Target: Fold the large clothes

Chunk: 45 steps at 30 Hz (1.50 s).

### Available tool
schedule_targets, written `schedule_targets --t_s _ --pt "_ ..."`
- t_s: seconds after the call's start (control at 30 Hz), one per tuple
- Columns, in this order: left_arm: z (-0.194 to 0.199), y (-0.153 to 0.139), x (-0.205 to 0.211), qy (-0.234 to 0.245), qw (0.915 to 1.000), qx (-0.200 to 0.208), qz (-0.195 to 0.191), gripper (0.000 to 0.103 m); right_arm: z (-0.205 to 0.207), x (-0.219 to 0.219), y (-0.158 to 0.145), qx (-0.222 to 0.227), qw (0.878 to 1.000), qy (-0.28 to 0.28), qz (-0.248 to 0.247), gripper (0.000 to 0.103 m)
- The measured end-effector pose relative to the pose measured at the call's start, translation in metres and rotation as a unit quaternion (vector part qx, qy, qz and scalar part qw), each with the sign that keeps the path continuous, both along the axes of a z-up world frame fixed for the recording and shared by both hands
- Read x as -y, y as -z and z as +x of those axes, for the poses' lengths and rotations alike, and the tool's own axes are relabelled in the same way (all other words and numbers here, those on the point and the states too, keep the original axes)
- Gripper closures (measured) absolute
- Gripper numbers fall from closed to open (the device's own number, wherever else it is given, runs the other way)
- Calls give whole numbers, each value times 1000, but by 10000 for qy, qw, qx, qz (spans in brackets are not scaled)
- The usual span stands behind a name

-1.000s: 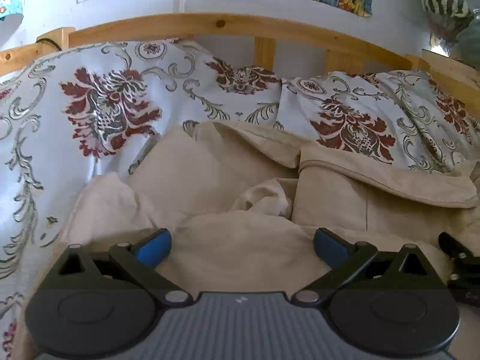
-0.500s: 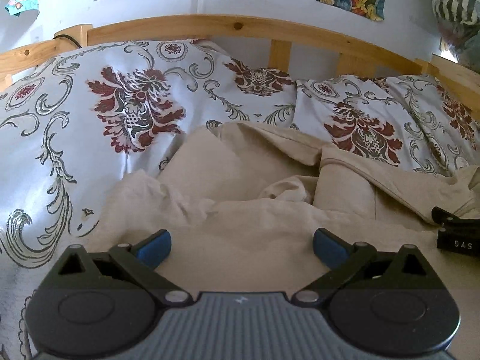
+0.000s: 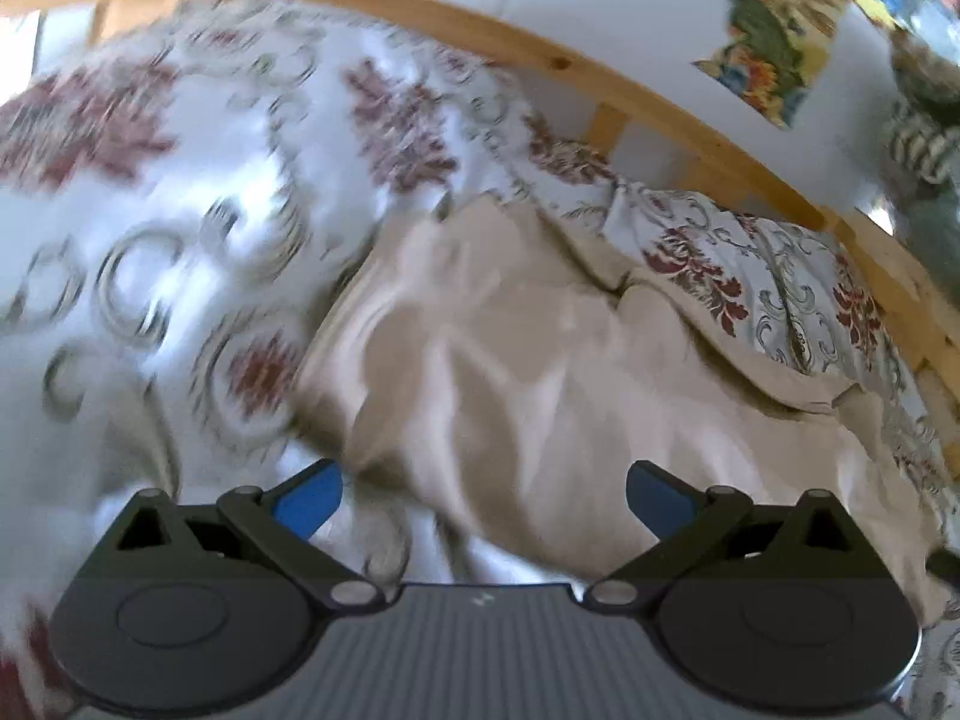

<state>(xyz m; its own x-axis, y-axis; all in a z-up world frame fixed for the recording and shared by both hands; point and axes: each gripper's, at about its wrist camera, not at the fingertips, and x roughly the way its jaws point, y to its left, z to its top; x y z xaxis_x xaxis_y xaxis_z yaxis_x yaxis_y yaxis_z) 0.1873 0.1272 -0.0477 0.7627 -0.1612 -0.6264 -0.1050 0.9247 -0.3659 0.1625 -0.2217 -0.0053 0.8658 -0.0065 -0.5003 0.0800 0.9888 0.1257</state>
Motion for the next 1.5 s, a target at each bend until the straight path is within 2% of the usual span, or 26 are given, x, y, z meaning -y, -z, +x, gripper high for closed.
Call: schedule_targets --t_s 0.1,0.23,0.3,0.43,0.53,0.57,0.6,0.63,0.67,0.7,0.77,0.87,0.97,1.03,1.13,1.2,1.23,1.3,1.33,1.37,1.4,1.5 --pt "5 12 -9 -93 9990 -299 -329 1 -29 9 10 -111 9973 380 612 1" --pt "16 16 -12 -116 9977 -147 -652 4 -39 33 25 -139 9840 784 1592 3" --pt "24 19 -11 -273 9968 -240 -715 14 -39 46 34 -239 9747 1114 1922 8" --pt "34 24 -19 -712 9929 -304 -907 27 -37 69 52 -422 9551 1775 2337 17" --pt "35 27 -26 -980 9897 -315 -992 44 -33 85 61 -372 9396 2236 2564 24" --pt "35 27 -25 -1016 9901 -304 -922 55 -32 91 63 -299 9351 2346 2639 28" --pt "35 25 -25 -1037 9909 -294 -803 64 -31 95 65 -240 9319 2424 2688 33" --pt "35 24 -25 -1020 9915 -278 -763 68 -29 99 66 -195 9293 2505 2707 43" --pt "34 21 -25 -1025 9915 -250 -756 78 -26 102 68 -188 9270 2570 2724 55" --pt "33 18 -26 -1024 9919 -207 -726 86 -26 105 70 -209 9248 2603 2768 61" --pt "30 12 -25 -1013 9924 -81 -698 94 -26 108 72 -197 9223 2591 2860 85" --pt "18 -2 -24 -1096 9911 137 -742 100 -28 103 62 -95 9348 2454 2565 97" --pt "-2 -13 -30 -1229 9880 180 -923 100 -40 92 44 43 9522 2172 2147 98" --pt "-20 -18 -36 -1223 9882 149 -915 101 -54 85 31 45 9595 2019 1966 99" --pt "-41 -15 -45 -1071 9904 181 -860 100 -73 81 23 -23 9628 1971 1851 98" --pt "-46 -7 -51 -956 9912 146 -906 98 -77 78 26 -175 9638 1978 1780 94" --pt "-45 -3 -53 -960 9906 97 -966 97 -75 78 27 -247 9628 2034 1759 88" --pt "-44 3 -54 -965 9904 87 -988 91 -72 77 30 -349 9619 2118 1695 85" --pt "-45 5 -54 -972 9901 121 -1009 87 -71 75 31 -368 9617 2156 1650 77" --pt "-44 7 -55 -946 9899 124 -1047 71 -69 73 32 -404 9626 2180 1557 68" --pt "-43 10 -54 -958 9893 100 -1097 54 -68 70 33 -426 9633 2208 1465 66" --pt "-40 20 -54 -1075 9863 42 -1252 42 -63 60 35 -477 9641 2382 1074 63"
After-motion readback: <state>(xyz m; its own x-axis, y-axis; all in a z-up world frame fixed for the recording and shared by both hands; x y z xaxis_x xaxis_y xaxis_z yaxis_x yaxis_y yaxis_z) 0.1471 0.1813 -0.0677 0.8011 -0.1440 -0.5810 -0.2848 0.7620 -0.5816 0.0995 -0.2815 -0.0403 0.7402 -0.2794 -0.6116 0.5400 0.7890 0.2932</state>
